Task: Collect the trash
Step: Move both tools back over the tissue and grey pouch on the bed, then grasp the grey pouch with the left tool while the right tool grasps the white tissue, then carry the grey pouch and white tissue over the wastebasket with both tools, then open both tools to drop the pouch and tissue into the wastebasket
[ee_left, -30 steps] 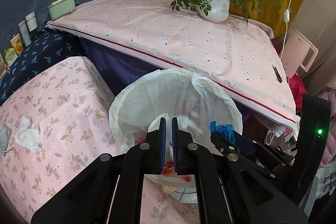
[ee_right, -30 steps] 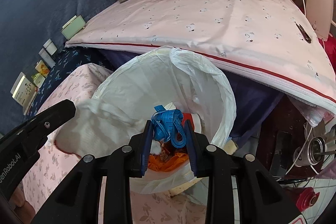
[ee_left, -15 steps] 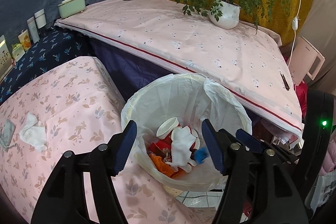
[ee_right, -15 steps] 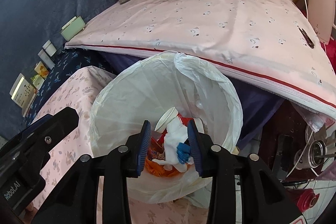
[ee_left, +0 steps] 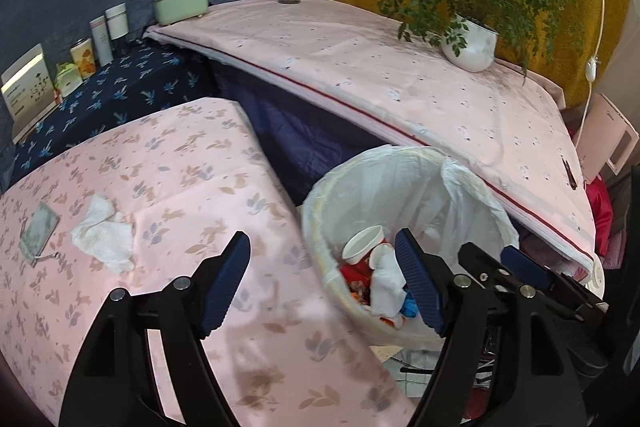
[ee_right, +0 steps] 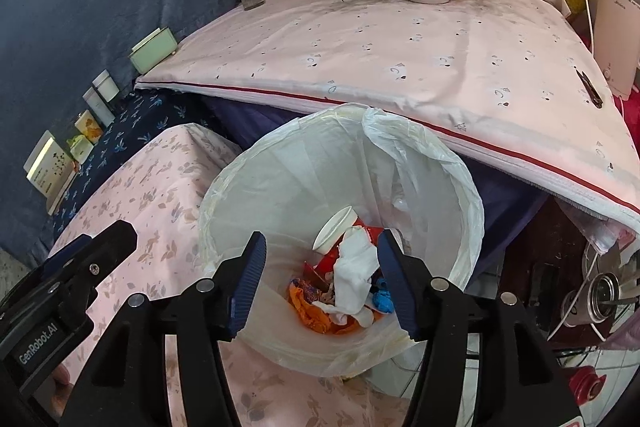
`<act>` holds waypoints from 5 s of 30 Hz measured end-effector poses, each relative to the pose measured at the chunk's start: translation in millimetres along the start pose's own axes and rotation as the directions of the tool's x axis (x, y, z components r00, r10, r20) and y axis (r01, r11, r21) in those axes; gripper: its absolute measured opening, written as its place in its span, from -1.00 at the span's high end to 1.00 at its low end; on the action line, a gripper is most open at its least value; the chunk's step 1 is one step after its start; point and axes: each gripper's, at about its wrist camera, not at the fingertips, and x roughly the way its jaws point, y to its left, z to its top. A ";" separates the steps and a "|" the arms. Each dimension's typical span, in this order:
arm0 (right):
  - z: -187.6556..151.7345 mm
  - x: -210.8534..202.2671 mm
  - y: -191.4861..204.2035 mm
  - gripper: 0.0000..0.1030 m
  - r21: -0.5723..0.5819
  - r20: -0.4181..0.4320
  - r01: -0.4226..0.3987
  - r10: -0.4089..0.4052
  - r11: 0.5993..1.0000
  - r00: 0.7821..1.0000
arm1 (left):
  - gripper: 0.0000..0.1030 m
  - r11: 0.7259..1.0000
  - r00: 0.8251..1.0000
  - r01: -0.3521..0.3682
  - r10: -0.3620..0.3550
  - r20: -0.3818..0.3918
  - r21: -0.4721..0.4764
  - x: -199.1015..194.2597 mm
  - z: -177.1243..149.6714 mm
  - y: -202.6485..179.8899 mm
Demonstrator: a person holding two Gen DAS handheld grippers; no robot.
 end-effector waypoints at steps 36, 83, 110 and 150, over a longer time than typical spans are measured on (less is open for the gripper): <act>-78.1 95.8 328.7 -0.29 -0.348 -0.214 -0.247 0.180 0.904 0.960 | -0.79 0.849 0.920 -0.391 0.367 -0.137 -0.356 2.4 -47.3 374.3; -2.8 -6.8 127.0 0.81 -0.123 0.033 -0.096 0.101 0.988 0.994 | 0.80 0.999 0.999 -0.046 0.045 -0.012 -0.017 -12.5 -9.6 99.9; -1.1 -38.0 -9.2 0.81 0.058 0.073 -0.001 -0.003 0.998 0.997 | 0.80 0.982 0.996 0.085 -0.079 -0.044 0.166 -2.5 -9.6 -41.8; 23.1 -12.0 -38.4 0.78 0.078 0.049 0.037 -0.041 0.996 0.998 | -0.33 0.988 0.998 0.063 -0.062 -0.010 0.138 18.7 0.6 -59.7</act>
